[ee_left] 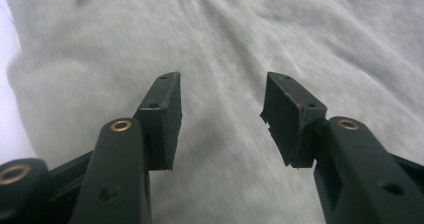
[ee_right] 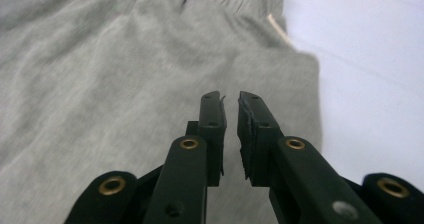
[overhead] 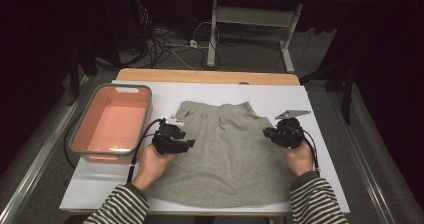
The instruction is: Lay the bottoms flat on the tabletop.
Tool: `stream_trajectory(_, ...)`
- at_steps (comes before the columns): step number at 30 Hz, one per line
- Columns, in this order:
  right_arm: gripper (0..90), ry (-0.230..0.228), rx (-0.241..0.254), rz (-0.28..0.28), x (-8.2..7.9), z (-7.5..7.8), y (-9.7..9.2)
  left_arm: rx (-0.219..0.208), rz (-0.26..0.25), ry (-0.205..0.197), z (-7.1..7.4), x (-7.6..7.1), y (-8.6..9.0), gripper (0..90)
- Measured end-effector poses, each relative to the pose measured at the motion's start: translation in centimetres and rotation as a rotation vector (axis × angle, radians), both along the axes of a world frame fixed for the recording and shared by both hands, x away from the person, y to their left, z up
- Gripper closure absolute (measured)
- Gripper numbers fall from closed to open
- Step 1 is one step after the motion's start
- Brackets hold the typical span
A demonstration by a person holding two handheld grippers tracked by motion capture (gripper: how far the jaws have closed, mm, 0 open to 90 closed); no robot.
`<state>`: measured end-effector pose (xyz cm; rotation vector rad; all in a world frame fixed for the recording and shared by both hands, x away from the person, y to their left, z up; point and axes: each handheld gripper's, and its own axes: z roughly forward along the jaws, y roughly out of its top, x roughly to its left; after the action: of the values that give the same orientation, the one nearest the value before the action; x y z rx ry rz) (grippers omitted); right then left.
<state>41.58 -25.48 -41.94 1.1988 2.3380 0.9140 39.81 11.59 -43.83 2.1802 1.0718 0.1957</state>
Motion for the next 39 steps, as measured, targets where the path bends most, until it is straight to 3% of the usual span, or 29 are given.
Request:
stream_trajectory(3, 79.7, 0.001, -0.008, -0.018, 1.6, 0.2, 0.3, 0.054, -0.011, -0.012, 0.3, 1.7, -0.8, 48.4)
stream_trajectory(6, 79.5, 0.014, -0.015, -0.041, 3.2, 0.0, 0.7, 0.025, 0.016, 0.003, 0.3, 3.2, -1.1, 48.5)
stream_trajectory(9, 78.1, 0.026, -0.011, -0.049, 4.5, -0.4, 1.1, 0.033, 0.036, 0.017, 0.2, 4.7, -1.3, 48.5)
stream_trajectory(13, 76.9, 0.051, 0.010, -0.077, 6.1, -0.8, 1.4, 0.012, 0.074, 0.035, 0.1, 6.5, -1.1, 48.2)
stream_trajectory(16, 75.5, 0.067, -0.017, -0.095, 7.4, -1.1, 1.7, -0.001, 0.101, 0.041, 0.2, 7.6, -0.8, 47.9)
stream_trajectory(22, 69.8, 0.091, 0.014, -0.134, 9.4, -1.7, 2.0, 0.023, 0.150, 0.067, -0.1, 9.7, -1.0, 45.9)
stream_trajectory(24, 67.6, 0.094, -0.028, -0.149, 9.8, -2.1, 2.3, 0.051, 0.178, 0.053, -0.4, 10.2, -1.3, 46.3)
stream_trajectory(30, 68.4, 0.144, -0.092, -0.152, 10.6, -3.0, 2.8, 0.108, 0.188, 0.117, -1.8, 11.5, -1.9, 48.1)
stream_trajectory(32, 76.1, 0.162, -0.097, -0.132, 10.7, -3.2, 2.9, 0.123, 0.188, 0.119, -1.9, 11.6, -2.0, 51.0)
stream_trajectory(33, 81.7, 0.166, -0.097, -0.118, 10.8, -3.1, 2.9, 0.137, 0.184, 0.112, -1.8, 11.5, -2.1, 57.4)
stream_trajectory(34, 84.2, 0.170, -0.107, -0.108, 10.7, -3.1, 3.1, 0.151, 0.177, 0.109, -1.8, 11.5, -2.2, 69.3)
stream_trajectory(36, 85.6, 0.157, -0.144, -0.104, 10.7, -2.9, 3.5, 0.164, 0.172, 0.118, -1.6, 11.6, -2.3, 80.4)
stream_trajectory(39, 86.3, 0.122, -0.171, -0.114, 10.6, -2.7, 3.7, 0.158, 0.195, 0.105, -1.5, 11.6, -2.3, 82.6)
